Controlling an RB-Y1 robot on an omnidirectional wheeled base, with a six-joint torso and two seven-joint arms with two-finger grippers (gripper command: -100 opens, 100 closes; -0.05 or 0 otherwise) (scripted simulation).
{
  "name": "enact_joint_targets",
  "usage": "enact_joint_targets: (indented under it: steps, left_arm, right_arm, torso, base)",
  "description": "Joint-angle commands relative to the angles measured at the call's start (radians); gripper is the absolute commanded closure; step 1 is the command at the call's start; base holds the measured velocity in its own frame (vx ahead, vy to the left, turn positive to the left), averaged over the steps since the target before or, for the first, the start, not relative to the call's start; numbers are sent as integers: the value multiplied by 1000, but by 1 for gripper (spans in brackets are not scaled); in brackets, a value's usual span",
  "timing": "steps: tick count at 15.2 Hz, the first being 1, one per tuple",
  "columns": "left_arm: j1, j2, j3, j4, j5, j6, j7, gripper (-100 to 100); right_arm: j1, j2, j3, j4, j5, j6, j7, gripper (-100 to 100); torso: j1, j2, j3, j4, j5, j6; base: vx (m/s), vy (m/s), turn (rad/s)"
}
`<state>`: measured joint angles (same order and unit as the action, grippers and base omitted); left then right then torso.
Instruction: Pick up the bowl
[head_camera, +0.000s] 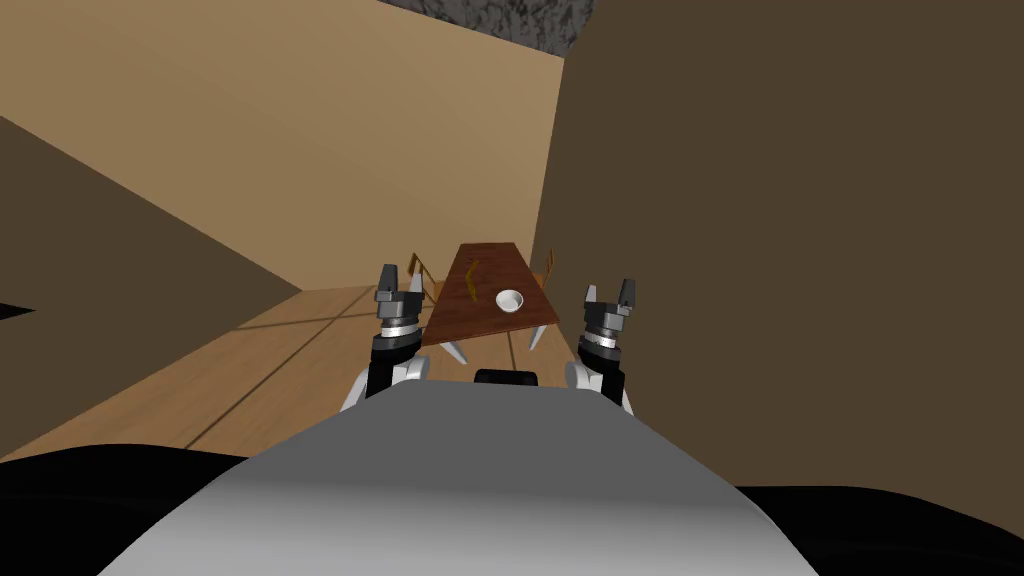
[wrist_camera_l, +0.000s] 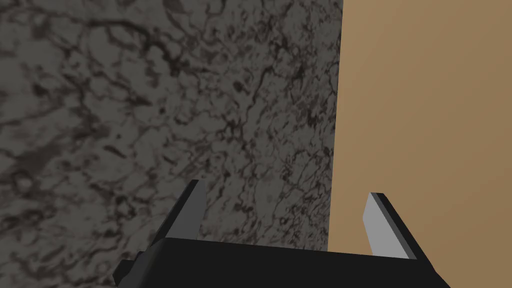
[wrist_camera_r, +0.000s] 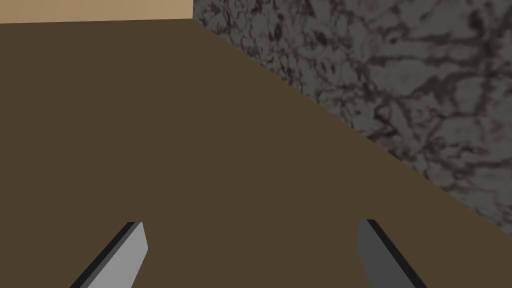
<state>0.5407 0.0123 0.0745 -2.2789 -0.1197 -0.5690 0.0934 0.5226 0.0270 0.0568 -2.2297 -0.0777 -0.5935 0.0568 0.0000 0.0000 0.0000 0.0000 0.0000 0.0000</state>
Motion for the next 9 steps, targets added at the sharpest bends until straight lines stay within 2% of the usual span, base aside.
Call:
enact_joint_targets:
  steps: [1, 2, 4, 7, 8, 9]
  left_arm:
    - [0, 0, 0, 0, 0, 0, 0, 0]
    - [0, 0, 0, 0, 0, 0, 0, 0]
    - [0, 0, 0, 0, 0, 0, 0, 0]
    - [0, 0, 0, 0, 0, 0, 0, 0]
    - [0, 0, 0, 0, 0, 0, 0, 0]
    - [0, 0, 0, 0, 0, 0, 0, 0]
  right_arm:
    - [7, -45, 1, 8, 3, 8, 0, -100]
    - [7, -45, 1, 8, 3, 8, 0, -100]
    - [24, -102, 4, 26, 11, 26, -1, -100]
    - [36, -150, 5, 39, 16, 39, -1, -100]
    - [50, -184, 8, 54, 22, 54, -1, -100]
    - [50, -187, 8, 54, 22, 54, -1, -100]
  torso:
    - [0, 0, 0, 0, 0, 0]
    - [0, 0, 0, 0, 0, 0]
    - [0, 0, 0, 0, 0, 0]
    - [1, 0, 0, 0, 0, 0]
    - [2, 0, 0, 0, 0, 0]
    - [2, 0, 0, 0, 0, -1]
  base:
    - [-1, 9, 80]
    - [-1, 12, 81]
    - [-3, 20, 153]
    - [-3, 27, 139]
    - [-5, 31, 178]
    - [-2, 30, 167]
